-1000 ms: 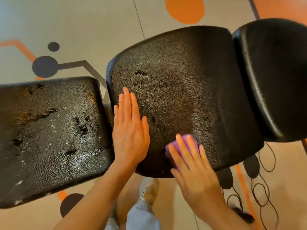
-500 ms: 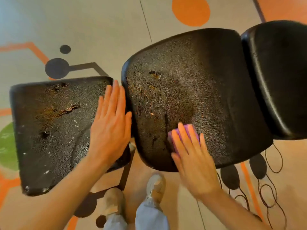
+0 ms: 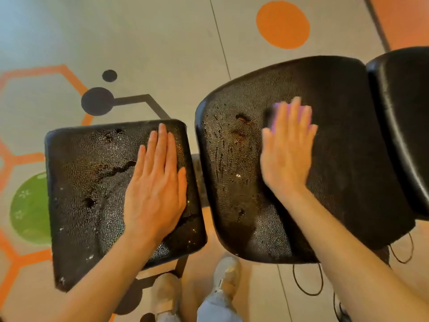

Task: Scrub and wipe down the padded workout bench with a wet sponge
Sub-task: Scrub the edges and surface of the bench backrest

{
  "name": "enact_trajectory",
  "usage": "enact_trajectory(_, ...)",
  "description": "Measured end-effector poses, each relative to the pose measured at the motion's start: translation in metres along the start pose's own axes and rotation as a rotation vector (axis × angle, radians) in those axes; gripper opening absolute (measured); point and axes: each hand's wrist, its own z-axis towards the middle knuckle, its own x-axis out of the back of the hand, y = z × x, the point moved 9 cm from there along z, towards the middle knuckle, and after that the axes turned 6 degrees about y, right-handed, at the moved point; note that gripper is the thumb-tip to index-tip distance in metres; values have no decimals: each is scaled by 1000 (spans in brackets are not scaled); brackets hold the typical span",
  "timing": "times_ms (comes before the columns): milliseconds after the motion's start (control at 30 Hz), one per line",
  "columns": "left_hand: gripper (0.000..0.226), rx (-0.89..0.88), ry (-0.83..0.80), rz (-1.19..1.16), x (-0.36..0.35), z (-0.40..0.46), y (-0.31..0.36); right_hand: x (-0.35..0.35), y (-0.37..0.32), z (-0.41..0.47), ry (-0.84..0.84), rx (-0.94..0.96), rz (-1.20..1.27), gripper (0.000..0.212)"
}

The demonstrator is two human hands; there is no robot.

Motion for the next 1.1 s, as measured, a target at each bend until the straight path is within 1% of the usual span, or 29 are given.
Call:
enact_trajectory(33, 62, -4, 0, 1, 0, 0, 1, -6, -34, 0, -8, 97, 38, 59)
enact_trajectory(100, 62, -7, -4, 4, 0, 0, 2, -17, -83, -14, -69, 388, 87, 58)
enact_trajectory(133, 62, -5, -8, 5, 0, 1, 2, -19, -85, -15, -94, 522, 56, 57)
enact_trajectory(167, 62, -2, -12, 8, 0, 1, 2, -19, -73, -8, -95, 594, -7, 57)
enact_trajectory(200, 62, -1, -18, 11, -1, 0, 1, -19, -50, 7, -89, 568, -67, 56)
enact_trajectory(233, 62, 0, -24, 14, -1, 0, 0, -16, -24, 27, -66, 435, -74, 55)
enact_trajectory(267, 63, 1, -26, 16, -2, 0, 0, -10, -2, 42, -34, 257, -48, 55)
enact_trajectory(300, 63, -1, -25, 16, -2, 0, 0, -8, 6, 46, -6, 112, -24, 56)
enact_trajectory(333, 63, -1, -23, 16, -2, 0, 0, -8, -8, 41, 24, 54, -1, 57)
enact_trajectory(367, 63, 1, -22, 17, -2, 0, 1, -10, -37, 30, 44, 114, 39, 57)
enact_trajectory(433, 62, 3, -21, 18, -2, 1, 2, -17, -102, 0, 1, 467, 102, 57)
enact_trajectory(467, 62, 5, -23, 16, -2, 1, 2, -20, -116, -8, -57, 637, 95, 56)
enact_trajectory(500, 62, 7, -25, 14, -2, 1, 2, -21, -116, -4, -84, 738, 62, 55)
enact_trajectory(533, 62, 8, -25, 14, -3, 1, 1, -23, -107, 10, -89, 737, 26, 54)
enact_trajectory(567, 62, 7, -23, 16, -3, 0, 1, -23, -93, 32, -78, 630, 14, 54)
enact_trajectory(633, 63, 6, -19, 18, -3, 0, 1, -21, -73, 68, -27, 324, 62, 53)
enact_trajectory(667, 62, 3, -15, 16, -2, 0, 1, -21, -80, 68, -27, 273, 98, 53)
enact_trajectory(700, 62, 1, -8, 12, -2, 0, 1, -20, -96, 57, -21, 322, 124, 52)
enact_trajectory(767, 62, -4, 4, 6, 0, 0, 2, -16, -117, 14, -53, 537, 134, 52)
enact_trajectory(800, 62, -6, 5, 1, 0, 0, 3, -14, -114, -11, -84, 625, 121, 52)
enact_trajectory(833, 62, -7, 4, -3, 0, 0, 2, -13, -105, -35, -131, 667, 99, 53)
enact_trajectory(867, 62, -6, 6, -5, 1, 0, 1, -13, -97, -52, -167, 679, 76, 53)
enact_trajectory(900, 62, -5, 8, -6, 1, 0, 1, -15, -93, -56, -168, 673, 61, 53)
enact_trajectory(1033, 63, 0, 13, -8, 1, -1, 1, -19, -131, 4, -57, 489, 73, 50)
enact_trajectory(1100, 63, -4, 13, -19, 0, 1, 2, -20, -136, 4, -48, 471, 56, 46)
